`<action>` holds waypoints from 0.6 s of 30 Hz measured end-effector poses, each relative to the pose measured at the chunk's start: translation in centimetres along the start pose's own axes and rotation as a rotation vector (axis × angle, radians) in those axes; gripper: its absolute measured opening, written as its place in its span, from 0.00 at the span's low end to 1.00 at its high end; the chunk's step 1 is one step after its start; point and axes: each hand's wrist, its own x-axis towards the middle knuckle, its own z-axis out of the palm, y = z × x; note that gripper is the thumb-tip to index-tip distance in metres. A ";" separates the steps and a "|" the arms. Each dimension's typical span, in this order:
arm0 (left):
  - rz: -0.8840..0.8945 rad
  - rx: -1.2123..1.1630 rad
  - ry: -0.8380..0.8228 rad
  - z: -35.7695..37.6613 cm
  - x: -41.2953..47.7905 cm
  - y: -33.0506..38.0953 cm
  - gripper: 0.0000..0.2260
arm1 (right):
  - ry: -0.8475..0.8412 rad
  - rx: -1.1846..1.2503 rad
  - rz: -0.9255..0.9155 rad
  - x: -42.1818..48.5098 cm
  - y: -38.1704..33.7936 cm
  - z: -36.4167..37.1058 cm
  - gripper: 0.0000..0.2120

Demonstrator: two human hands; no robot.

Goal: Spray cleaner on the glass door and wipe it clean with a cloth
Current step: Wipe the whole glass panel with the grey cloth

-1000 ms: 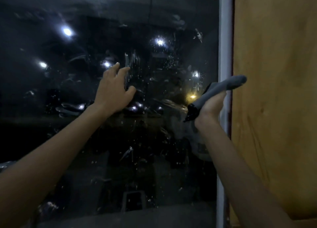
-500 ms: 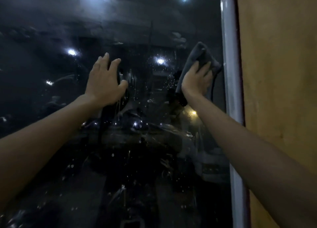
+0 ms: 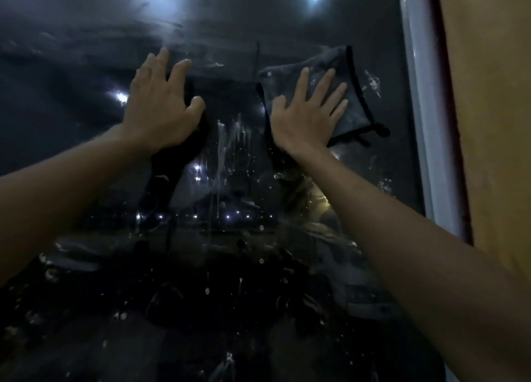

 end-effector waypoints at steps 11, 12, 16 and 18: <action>0.032 0.065 0.084 0.1 2.6 -2.5 0.32 | -0.010 -0.096 -0.591 5.6 -5.0 -0.4 0.32; 0.044 0.075 0.079 0.2 2.8 -2.5 0.32 | 0.002 -0.088 -0.517 6.5 -4.1 -0.7 0.32; 0.090 0.114 0.067 0.5 3.1 -2.3 0.33 | 0.047 -0.061 -0.175 8.6 1.8 -1.4 0.32; 0.100 0.128 0.066 0.5 3.0 -2.3 0.32 | 0.052 -0.041 -0.031 8.6 4.3 -1.6 0.32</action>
